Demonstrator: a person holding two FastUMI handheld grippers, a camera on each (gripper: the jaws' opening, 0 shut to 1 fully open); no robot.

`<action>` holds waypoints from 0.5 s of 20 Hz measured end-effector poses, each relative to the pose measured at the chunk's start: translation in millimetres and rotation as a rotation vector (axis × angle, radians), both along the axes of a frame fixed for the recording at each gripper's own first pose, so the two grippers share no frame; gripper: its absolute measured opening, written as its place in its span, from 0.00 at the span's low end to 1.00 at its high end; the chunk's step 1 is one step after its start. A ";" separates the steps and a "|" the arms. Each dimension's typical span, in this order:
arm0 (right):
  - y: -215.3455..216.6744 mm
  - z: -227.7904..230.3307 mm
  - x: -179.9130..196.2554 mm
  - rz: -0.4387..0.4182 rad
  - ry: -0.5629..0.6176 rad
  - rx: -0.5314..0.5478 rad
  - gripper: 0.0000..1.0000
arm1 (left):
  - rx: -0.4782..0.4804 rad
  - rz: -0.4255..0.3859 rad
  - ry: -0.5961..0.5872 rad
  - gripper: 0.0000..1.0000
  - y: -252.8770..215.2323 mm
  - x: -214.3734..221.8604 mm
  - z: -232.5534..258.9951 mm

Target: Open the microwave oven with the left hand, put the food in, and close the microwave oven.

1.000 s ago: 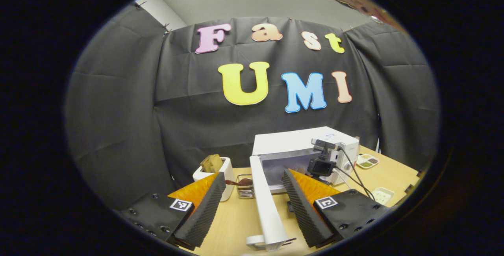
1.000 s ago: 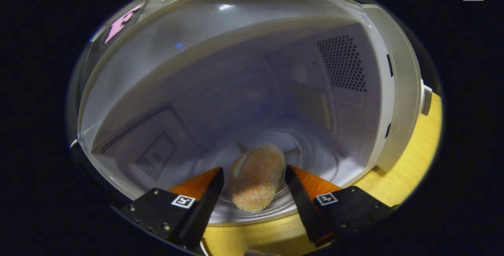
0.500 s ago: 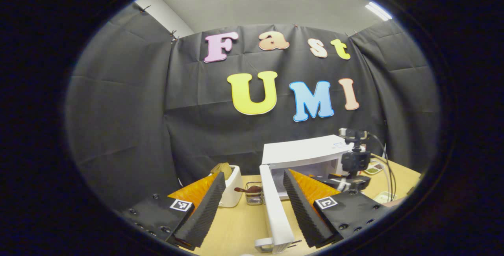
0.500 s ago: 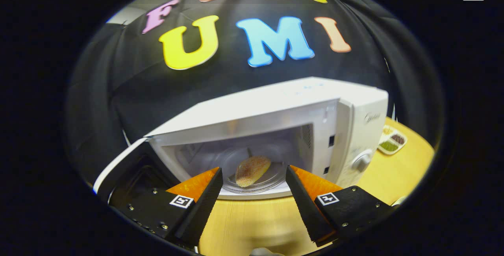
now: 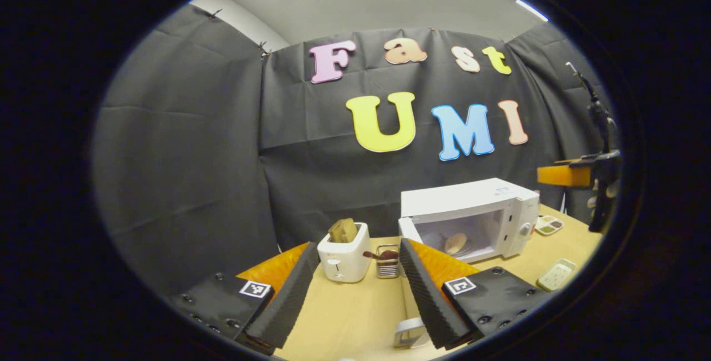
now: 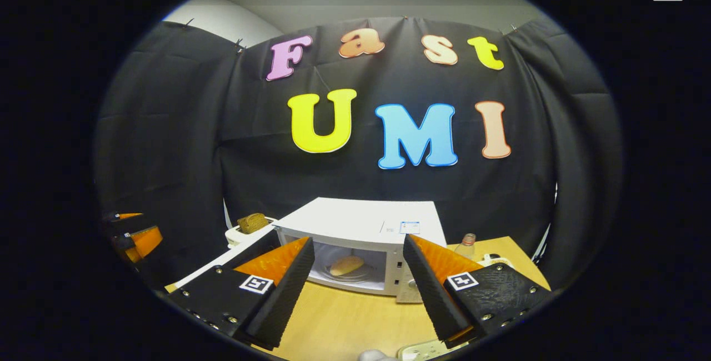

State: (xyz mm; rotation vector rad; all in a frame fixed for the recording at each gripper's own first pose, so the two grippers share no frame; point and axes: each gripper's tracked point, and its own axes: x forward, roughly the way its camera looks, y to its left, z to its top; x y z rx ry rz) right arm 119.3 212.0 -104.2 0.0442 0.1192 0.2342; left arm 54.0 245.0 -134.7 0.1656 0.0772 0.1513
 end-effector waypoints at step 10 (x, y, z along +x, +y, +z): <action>-44.4 68.2 -43.5 -0.042 -0.086 -0.094 0.98 | -0.047 0.085 0.133 1.00 34.9 -34.1 -111.1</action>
